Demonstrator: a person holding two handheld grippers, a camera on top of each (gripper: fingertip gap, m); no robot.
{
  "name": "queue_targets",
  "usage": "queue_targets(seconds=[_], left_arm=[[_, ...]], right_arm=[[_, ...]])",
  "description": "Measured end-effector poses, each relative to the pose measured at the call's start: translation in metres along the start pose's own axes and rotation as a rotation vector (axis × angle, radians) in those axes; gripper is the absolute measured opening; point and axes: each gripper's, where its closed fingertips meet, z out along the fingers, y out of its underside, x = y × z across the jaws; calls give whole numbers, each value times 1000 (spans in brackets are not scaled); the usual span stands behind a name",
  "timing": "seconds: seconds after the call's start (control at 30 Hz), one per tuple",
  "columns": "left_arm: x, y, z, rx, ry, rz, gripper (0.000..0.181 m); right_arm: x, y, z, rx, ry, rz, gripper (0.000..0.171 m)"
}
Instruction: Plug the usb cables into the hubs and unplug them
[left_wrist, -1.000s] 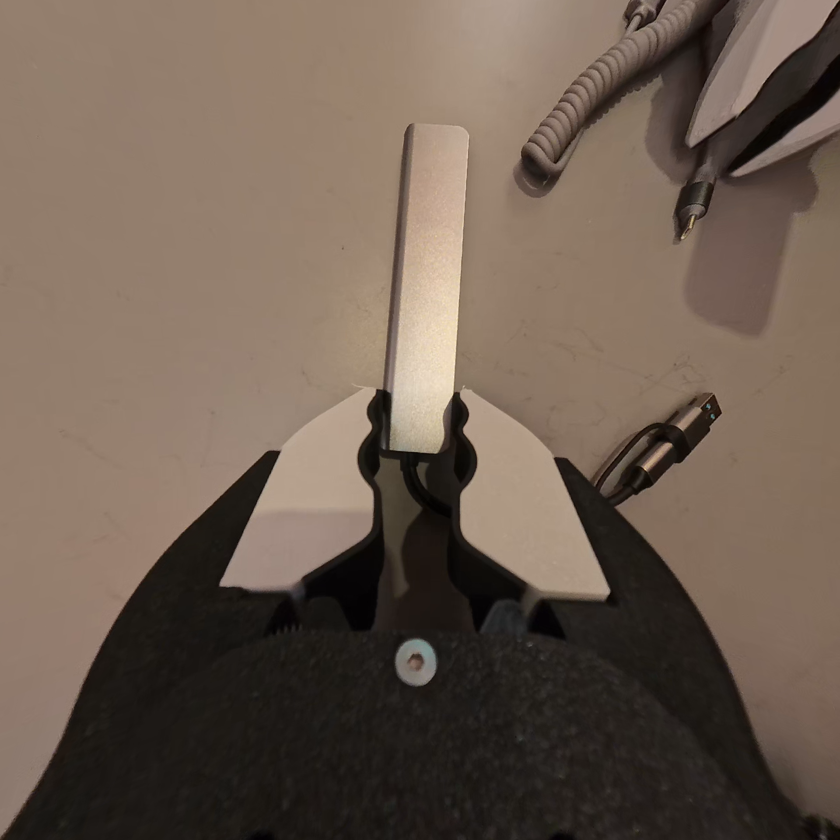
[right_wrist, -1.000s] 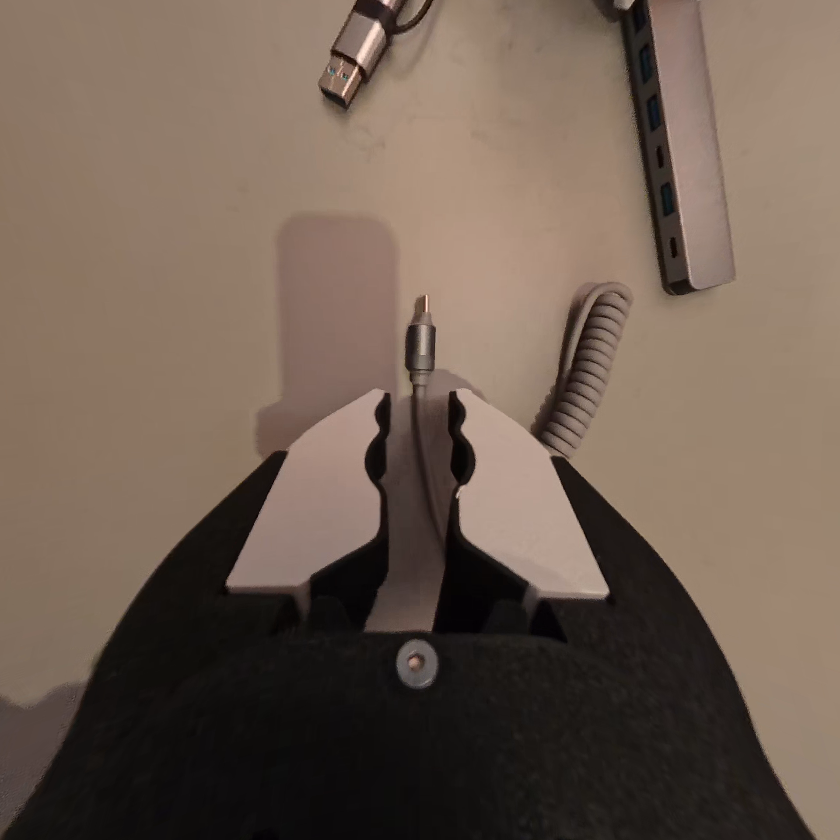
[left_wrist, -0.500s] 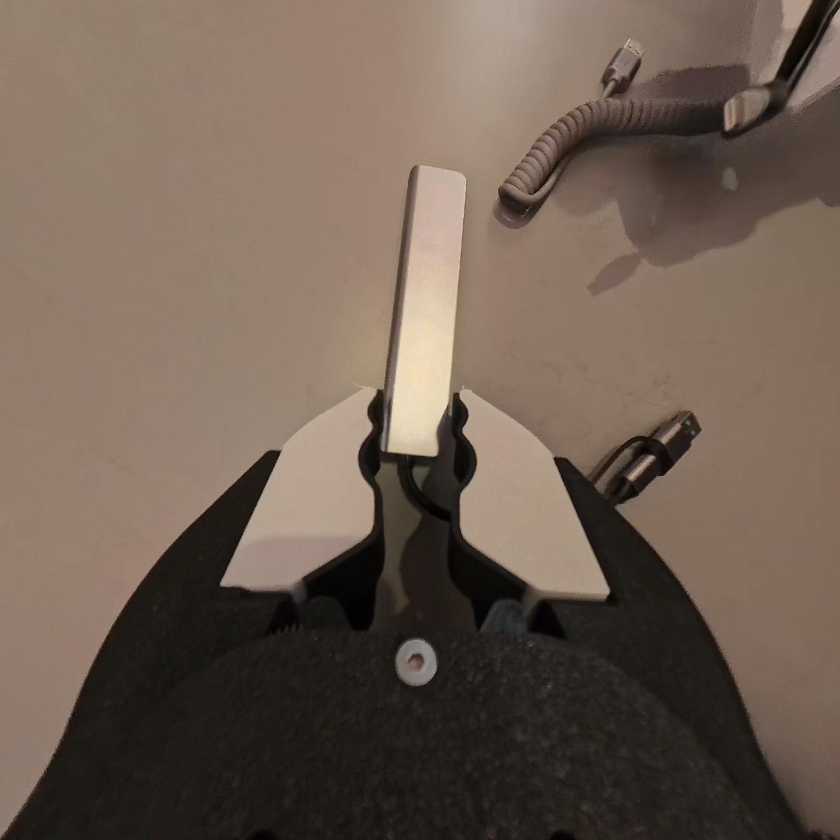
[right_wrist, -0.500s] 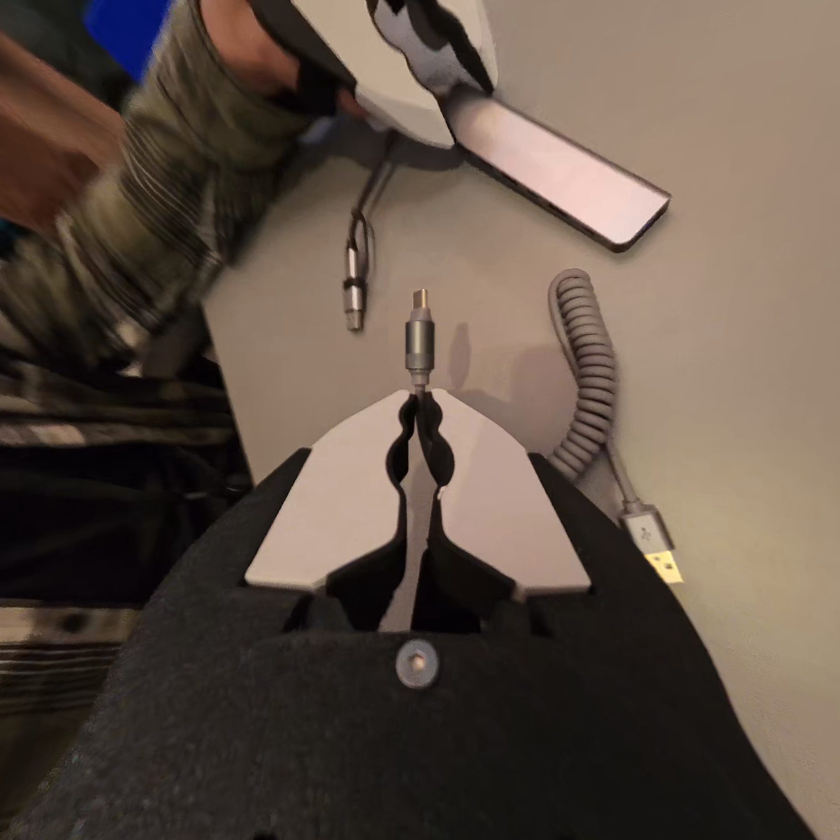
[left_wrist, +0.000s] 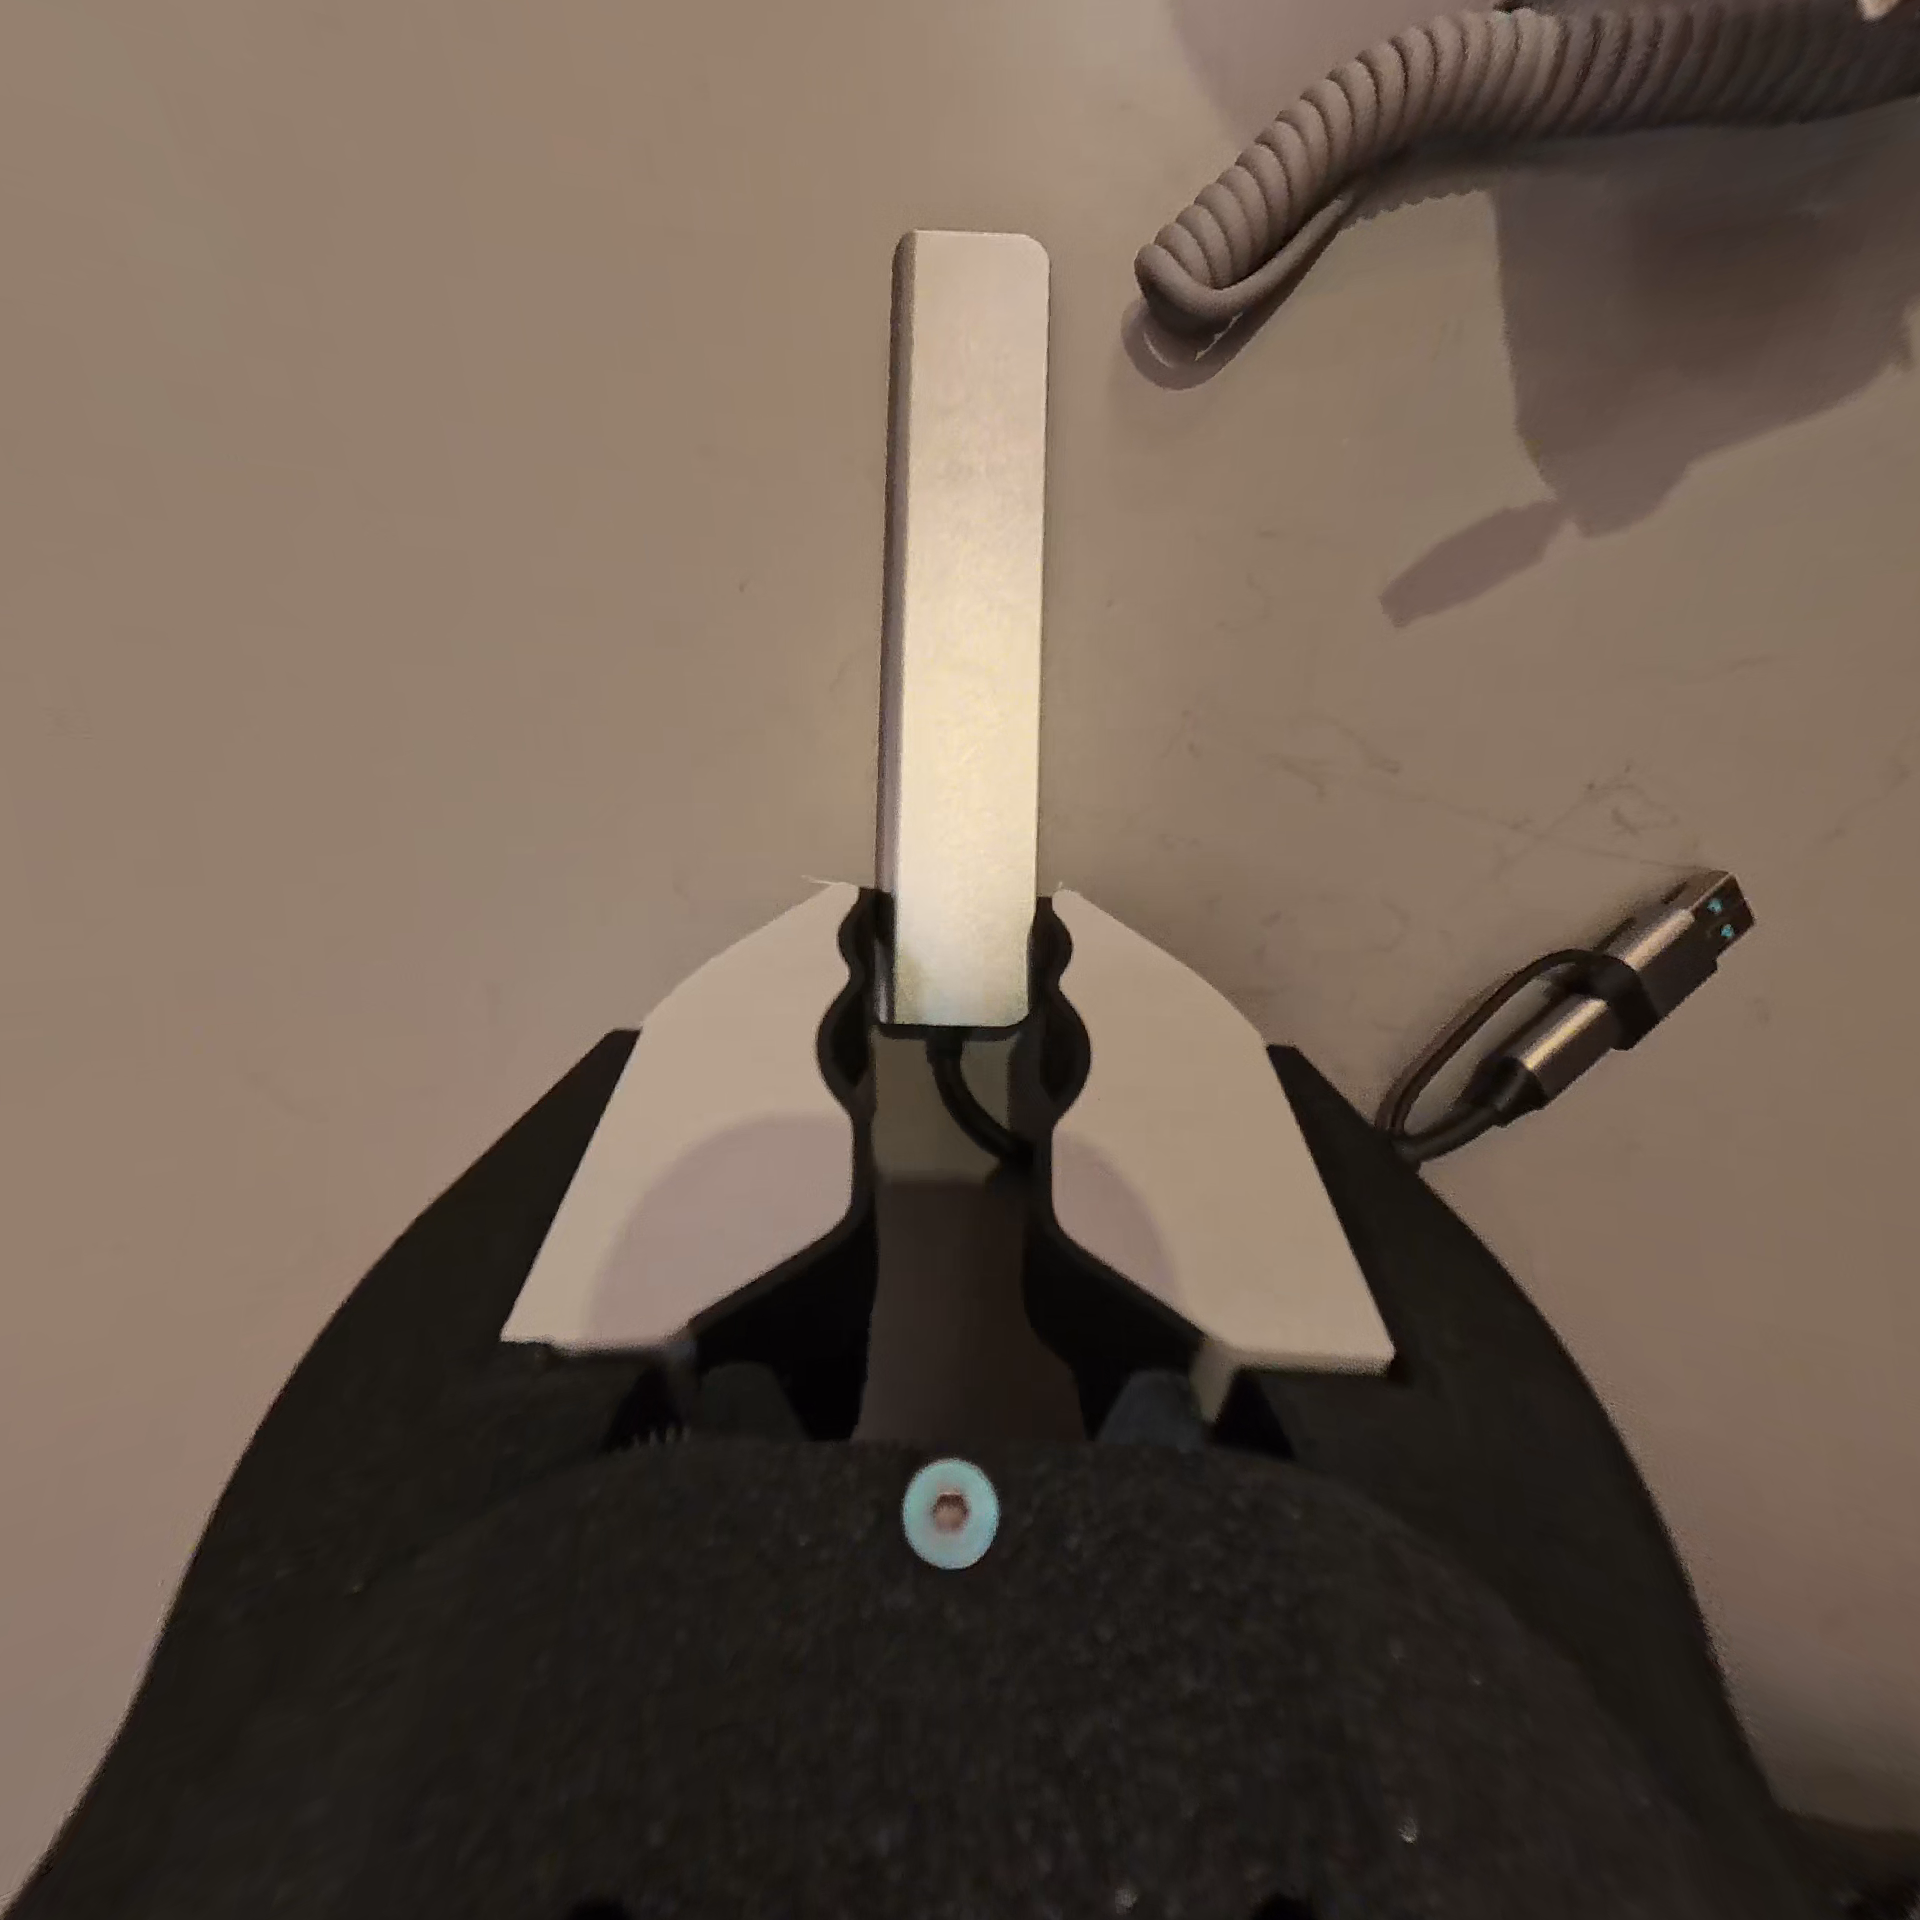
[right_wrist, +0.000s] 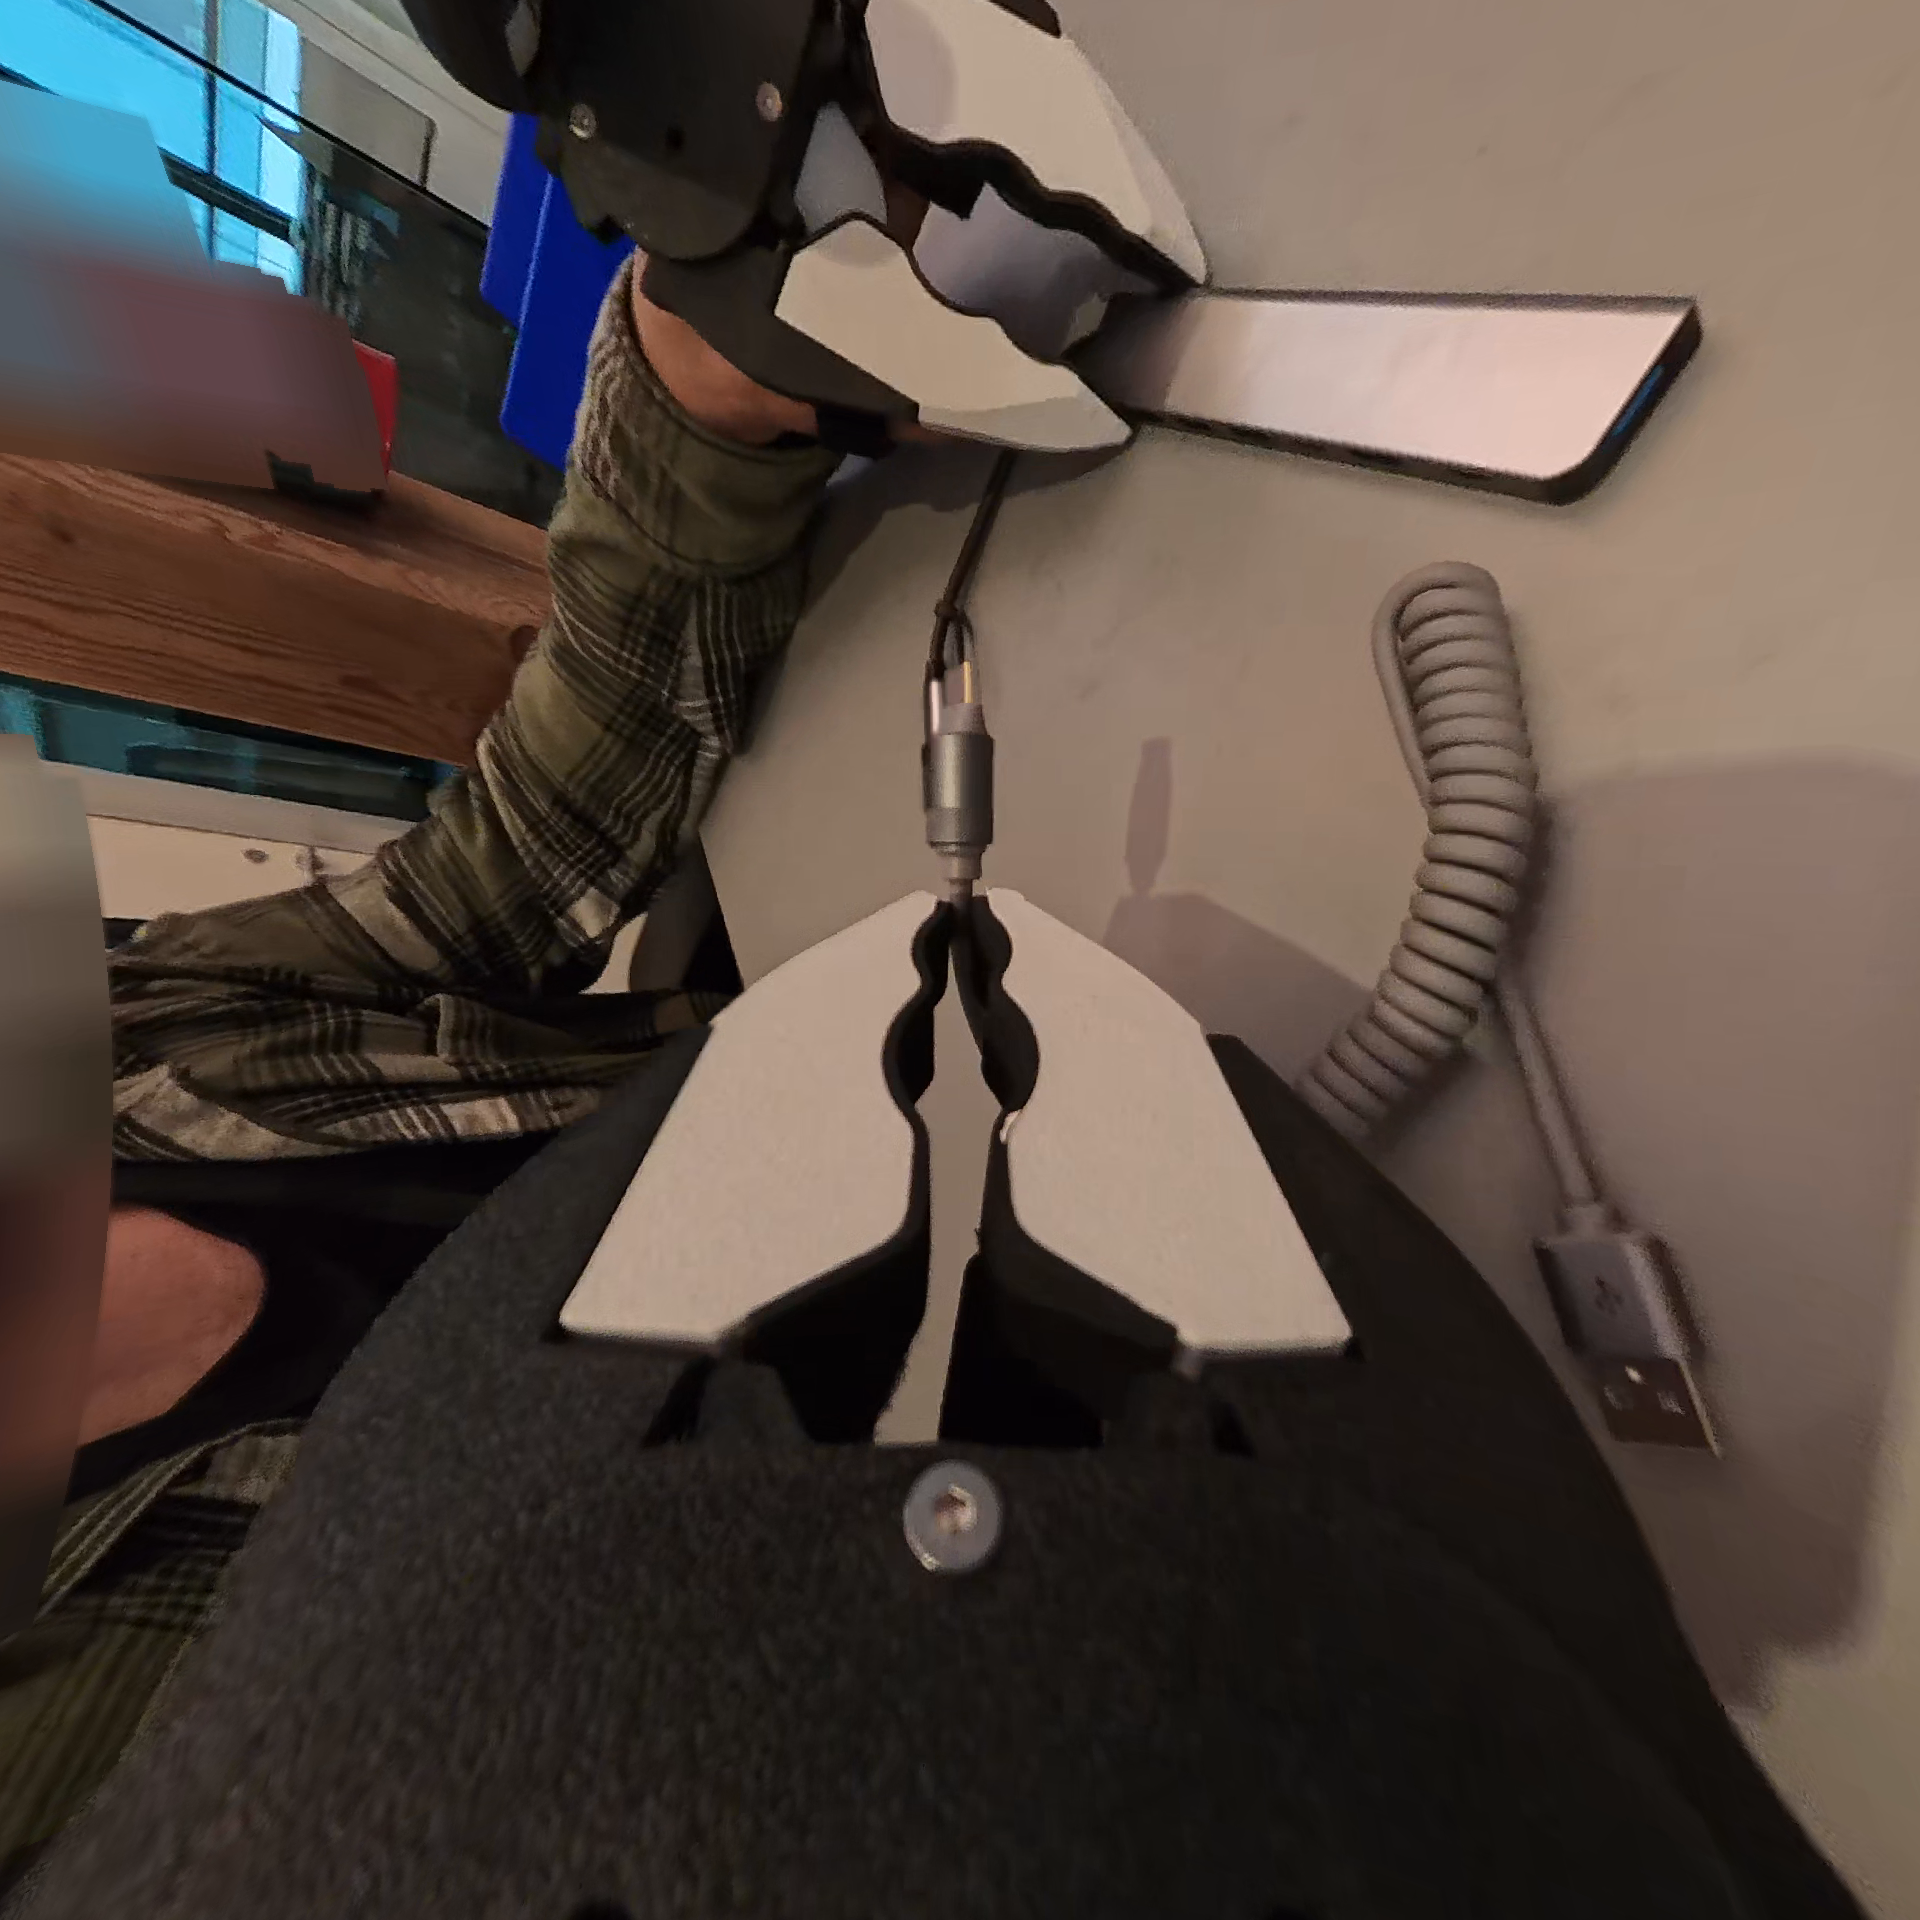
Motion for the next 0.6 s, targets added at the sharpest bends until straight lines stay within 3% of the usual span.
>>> queue_targets(seconds=[0.1,0.33,0.6], left_arm=[[0,-3,0,26,22,-58,28],[-1,-30,-27,250,58,-164,27],[-6,-53,-50,395,-42,-139,28]], right_arm=[[-7,-5,5,29,-63,52,3],[-23,-23,8,109,-189,145,3],[-16,-48,0,236,-305,260,2]])
